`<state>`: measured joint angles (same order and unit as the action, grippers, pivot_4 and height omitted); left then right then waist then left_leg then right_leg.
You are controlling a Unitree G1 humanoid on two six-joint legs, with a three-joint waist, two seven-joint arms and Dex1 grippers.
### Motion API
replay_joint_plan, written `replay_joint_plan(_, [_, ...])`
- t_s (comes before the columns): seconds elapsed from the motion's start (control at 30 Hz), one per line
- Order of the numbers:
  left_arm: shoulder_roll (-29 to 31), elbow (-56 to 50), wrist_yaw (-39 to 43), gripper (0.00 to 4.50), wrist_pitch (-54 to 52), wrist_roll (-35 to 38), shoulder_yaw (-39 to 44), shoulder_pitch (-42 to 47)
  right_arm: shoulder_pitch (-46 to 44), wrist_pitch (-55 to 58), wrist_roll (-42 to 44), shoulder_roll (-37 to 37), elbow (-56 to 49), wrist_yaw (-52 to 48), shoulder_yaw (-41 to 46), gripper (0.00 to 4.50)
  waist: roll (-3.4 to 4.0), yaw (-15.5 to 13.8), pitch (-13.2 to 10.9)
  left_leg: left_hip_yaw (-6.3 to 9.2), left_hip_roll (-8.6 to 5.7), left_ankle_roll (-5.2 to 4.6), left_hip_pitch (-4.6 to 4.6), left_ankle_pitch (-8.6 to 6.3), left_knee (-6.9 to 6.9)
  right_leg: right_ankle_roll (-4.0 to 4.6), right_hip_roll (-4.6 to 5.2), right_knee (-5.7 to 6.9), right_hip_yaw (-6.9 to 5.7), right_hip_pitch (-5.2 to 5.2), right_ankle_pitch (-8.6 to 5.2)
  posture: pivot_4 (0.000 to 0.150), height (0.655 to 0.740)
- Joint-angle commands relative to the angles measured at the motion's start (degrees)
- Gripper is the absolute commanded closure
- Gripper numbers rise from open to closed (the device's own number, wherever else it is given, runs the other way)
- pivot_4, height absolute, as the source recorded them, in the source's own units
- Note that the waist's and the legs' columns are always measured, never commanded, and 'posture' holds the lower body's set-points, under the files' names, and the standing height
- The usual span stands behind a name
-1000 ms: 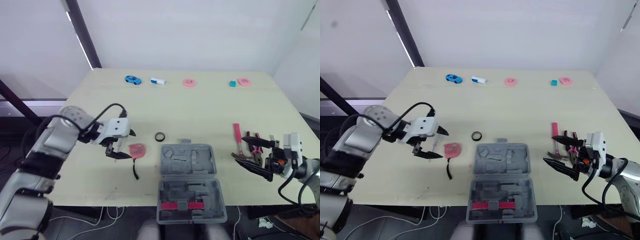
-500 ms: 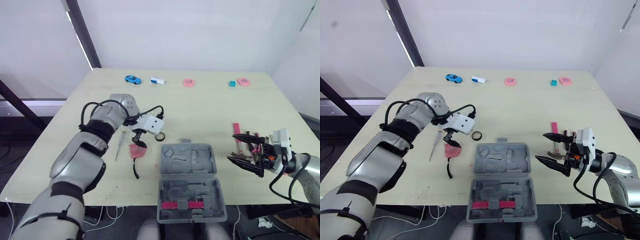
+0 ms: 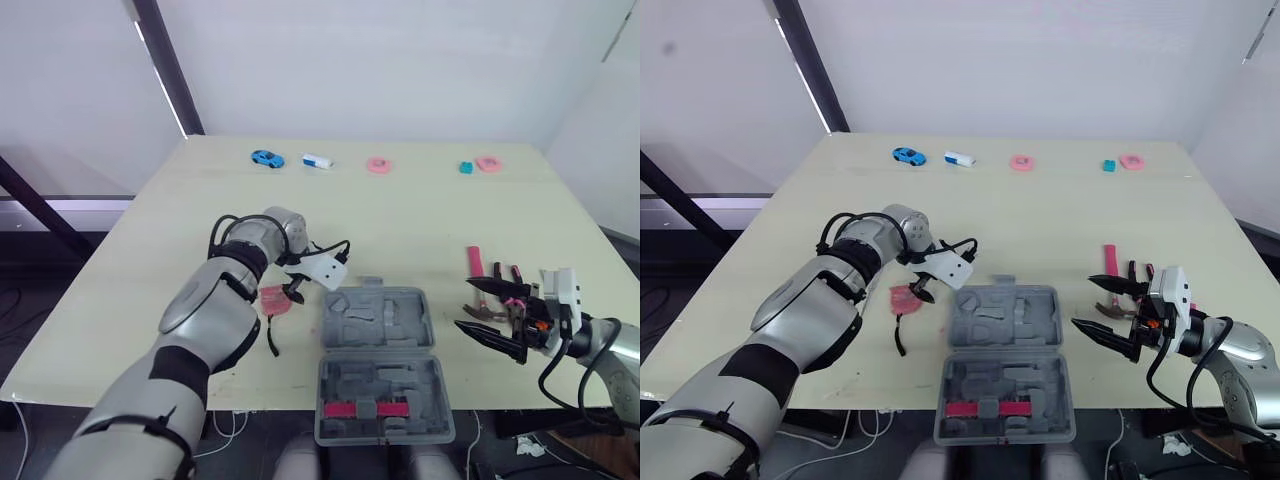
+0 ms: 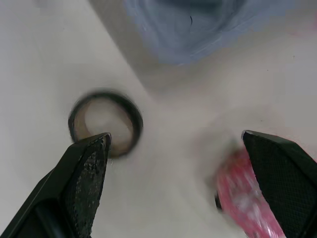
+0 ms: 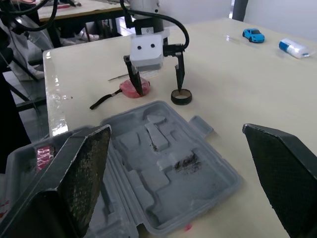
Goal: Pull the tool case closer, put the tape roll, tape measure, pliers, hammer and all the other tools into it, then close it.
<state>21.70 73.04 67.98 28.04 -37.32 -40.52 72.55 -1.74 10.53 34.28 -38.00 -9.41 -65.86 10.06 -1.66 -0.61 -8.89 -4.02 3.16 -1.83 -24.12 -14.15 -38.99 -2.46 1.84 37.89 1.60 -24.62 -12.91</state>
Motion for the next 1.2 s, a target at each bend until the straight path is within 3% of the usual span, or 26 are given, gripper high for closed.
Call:
replay_joint_plan(0.03, [-1.2, 1.3, -2.7, 0.0, -0.2, -3.1, -1.8, 0.9, 0.4, -1.4, 0.8, -0.6, -1.0, -0.7, 2.4, 0.02, 0.0, -0.1, 0.0, 0.01, 0.0, 0.0, 0.0, 0.0, 0.0, 0.0, -0.01, 0.01, -0.01, 0.0, 0.0, 0.15, 0.7395])
replay_joint_plan(0.37, [-3.2, 3.2, -7.0, 0.0, -1.9, -7.1, -2.8, 1.2, 0.7, -1.9, 0.3, -0.7, -0.8, -0.6, 3.1, 0.02, 0.08, -0.2, 0.0, 0.05, -0.01, 0.0, 0.16, 0.0, -0.16, 0.02, -0.01, 0.1, -0.01, 0.19, -0.02, 0.15, 0.7395])
replay_joint_plan(0.87, [-2.9, 3.0, -5.0, 0.0, -2.7, -7.1, -1.9, 2.5, 0.9, -1.7, -0.3, -0.3, -1.7, 0.7, 2.3, 0.02, 0.07, -0.1, 0.0, 0.07, 0.0, 0.0, 0.25, 0.0, -0.16, 0.18, -0.01, 0.1, -0.02, 0.28, -0.11, 0.15, 0.7395])
replay_joint_plan(1.0, [-2.9, 2.9, -5.3, 1.18, -2.7, -7.2, -1.8, 2.5, 0.7, -1.9, -0.5, -0.3, -1.1, 0.3, 2.2, 0.0, 0.07, -0.1, 0.0, 0.07, 0.0, 0.0, 0.24, 0.0, -0.16, 0.18, -0.01, 0.09, -0.02, 0.28, -0.1, 0.15, 0.7395])
replay_joint_plan(1.13, [-2.9, 3.0, -6.0, 2.86, -3.0, -7.4, -1.7, 2.4, 1.0, -2.7, -0.9, -0.3, -0.1, -0.6, 2.3, 0.0, 0.04, -0.2, 0.0, 0.09, -0.01, 0.0, 0.18, 0.0, -0.16, 0.18, -0.01, 0.06, -0.04, 0.27, -0.1, 0.15, 0.7395])
replay_joint_plan(1.2, [-2.9, 3.0, -6.1, 2.86, -3.0, -7.5, -1.7, 2.4, 1.2, -3.1, -1.1, -0.2, 0.3, -0.8, 2.3, 0.0, 0.03, -0.1, 0.0, 0.08, -0.01, 0.0, 0.16, 0.0, -0.16, 0.02, 0.0, 0.04, -0.03, 0.27, -0.01, 0.15, 0.7395])
